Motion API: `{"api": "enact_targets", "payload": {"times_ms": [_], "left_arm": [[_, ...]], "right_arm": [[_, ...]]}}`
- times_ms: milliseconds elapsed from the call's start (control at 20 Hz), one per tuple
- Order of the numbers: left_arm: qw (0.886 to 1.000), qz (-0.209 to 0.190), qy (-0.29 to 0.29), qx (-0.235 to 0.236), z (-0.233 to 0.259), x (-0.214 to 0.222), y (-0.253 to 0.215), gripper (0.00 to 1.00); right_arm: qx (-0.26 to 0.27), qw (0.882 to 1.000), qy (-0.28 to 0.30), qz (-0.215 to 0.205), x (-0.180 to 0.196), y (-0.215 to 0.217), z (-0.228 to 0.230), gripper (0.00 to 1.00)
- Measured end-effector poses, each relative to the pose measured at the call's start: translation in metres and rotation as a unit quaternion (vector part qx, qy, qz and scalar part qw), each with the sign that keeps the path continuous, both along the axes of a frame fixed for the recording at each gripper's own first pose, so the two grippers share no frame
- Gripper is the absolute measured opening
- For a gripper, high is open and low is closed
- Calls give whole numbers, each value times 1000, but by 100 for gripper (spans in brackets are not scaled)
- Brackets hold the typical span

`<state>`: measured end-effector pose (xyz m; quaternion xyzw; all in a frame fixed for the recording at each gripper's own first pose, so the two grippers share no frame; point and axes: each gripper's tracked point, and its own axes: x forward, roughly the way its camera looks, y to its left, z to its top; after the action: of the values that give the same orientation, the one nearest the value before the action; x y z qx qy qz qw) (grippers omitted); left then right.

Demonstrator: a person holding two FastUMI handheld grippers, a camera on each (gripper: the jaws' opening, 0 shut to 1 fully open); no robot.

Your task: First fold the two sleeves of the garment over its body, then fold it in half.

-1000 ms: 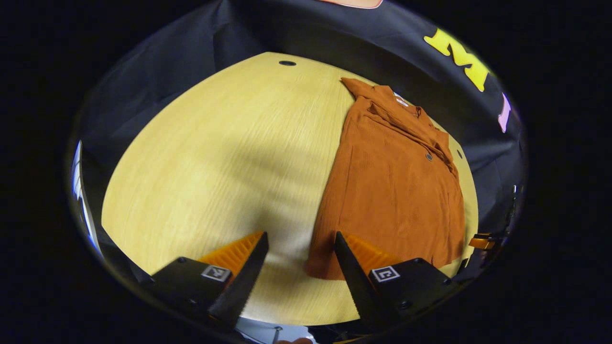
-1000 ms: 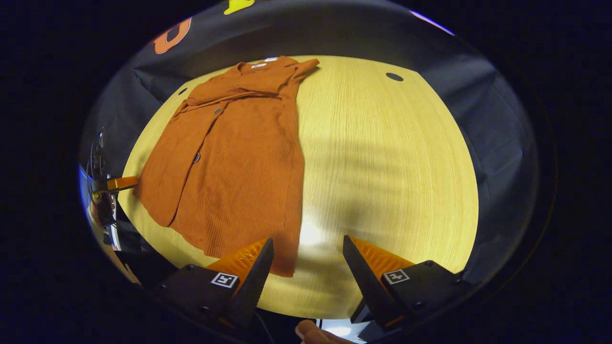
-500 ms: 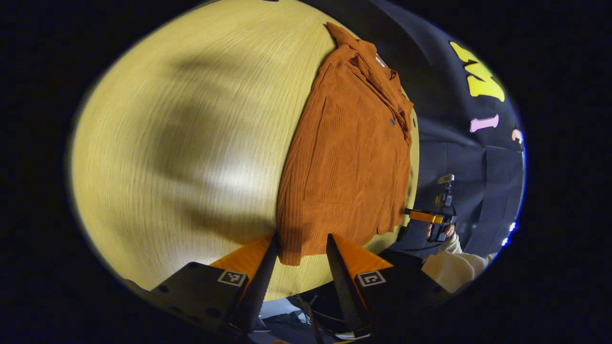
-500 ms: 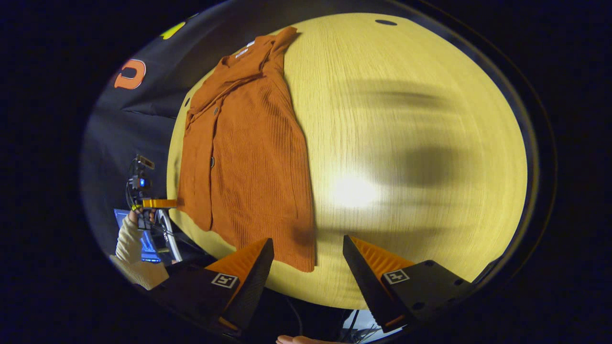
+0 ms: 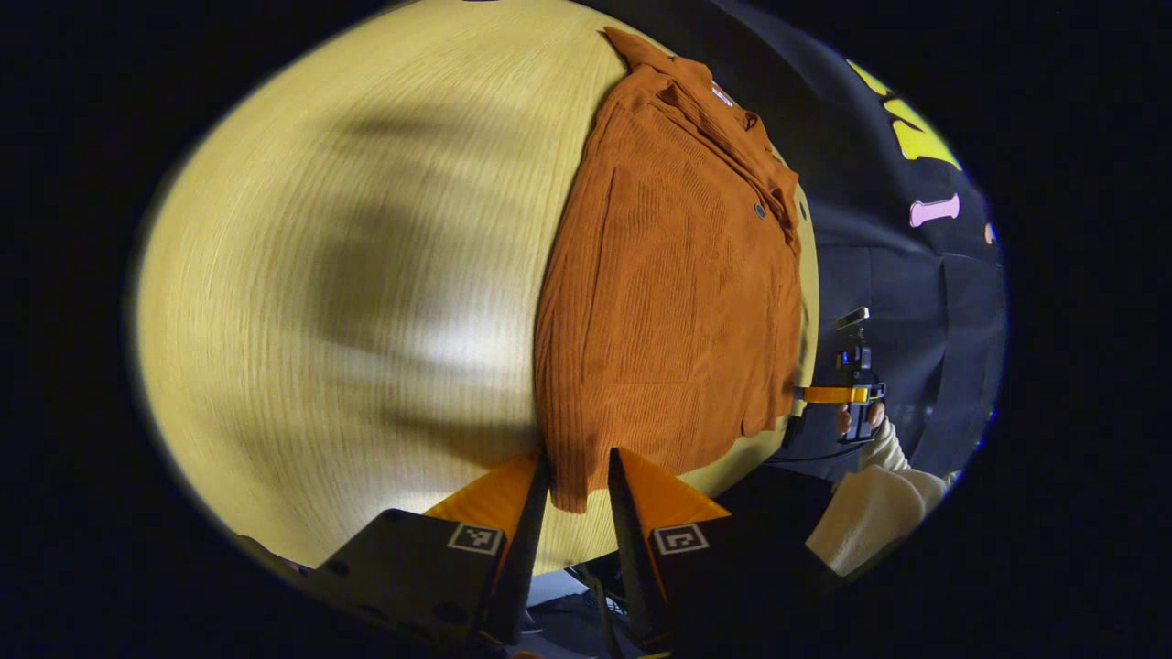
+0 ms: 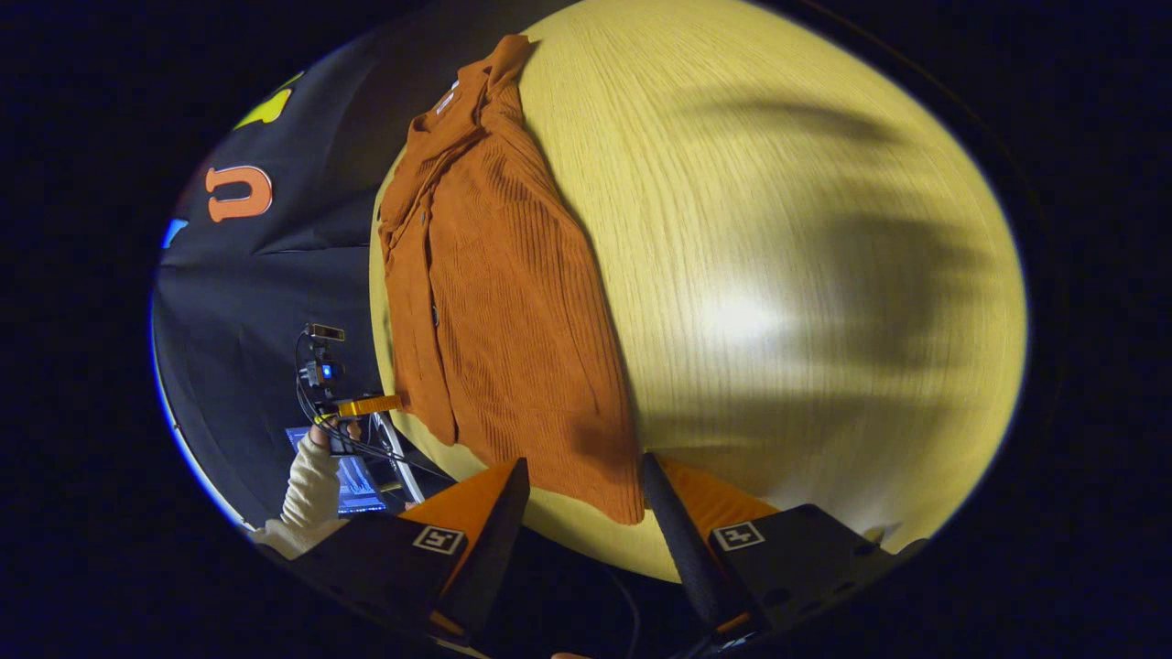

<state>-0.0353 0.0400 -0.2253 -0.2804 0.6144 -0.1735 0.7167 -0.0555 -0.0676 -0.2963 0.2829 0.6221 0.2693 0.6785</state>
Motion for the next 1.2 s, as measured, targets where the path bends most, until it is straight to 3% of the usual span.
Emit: {"api": "enact_targets", "payload": {"times_ms": [100, 350, 400, 450, 600, 700, 950, 1200], "left_arm": [[1000, 2, -2, 11, -2, 2, -7, 36], [999, 10, -13, 37, -7, 9, -22, 27], [999, 10, -15, 45, -8, 10, -22, 26], [998, 17, -13, 52, -9, 11, -21, 25], [997, 55, -5, 62, -7, 14, -31, 18], [995, 66, -5, 71, -9, 16, -36, 11], [984, 29, -30, 171, -9, 15, -21, 5], [975, 26, -96, 198, 18, 34, -27, 4]], "right_arm": [[-4, 1000, -1, 0, -1, 8, -4, 75], [-25, 999, -17, 23, -7, 36, -12, 71], [-19, 1000, -16, 19, -7, 40, -12, 46], [-16, 1000, -13, 15, -10, 43, -10, 32], [-22, 1000, -15, 4, -5, 45, -10, 30], [-34, 999, -25, 3, -6, 47, -12, 11], [-102, 990, -91, 32, -11, 46, -8, 7], [-79, 985, -152, 17, -10, 48, 43, 7]]}}
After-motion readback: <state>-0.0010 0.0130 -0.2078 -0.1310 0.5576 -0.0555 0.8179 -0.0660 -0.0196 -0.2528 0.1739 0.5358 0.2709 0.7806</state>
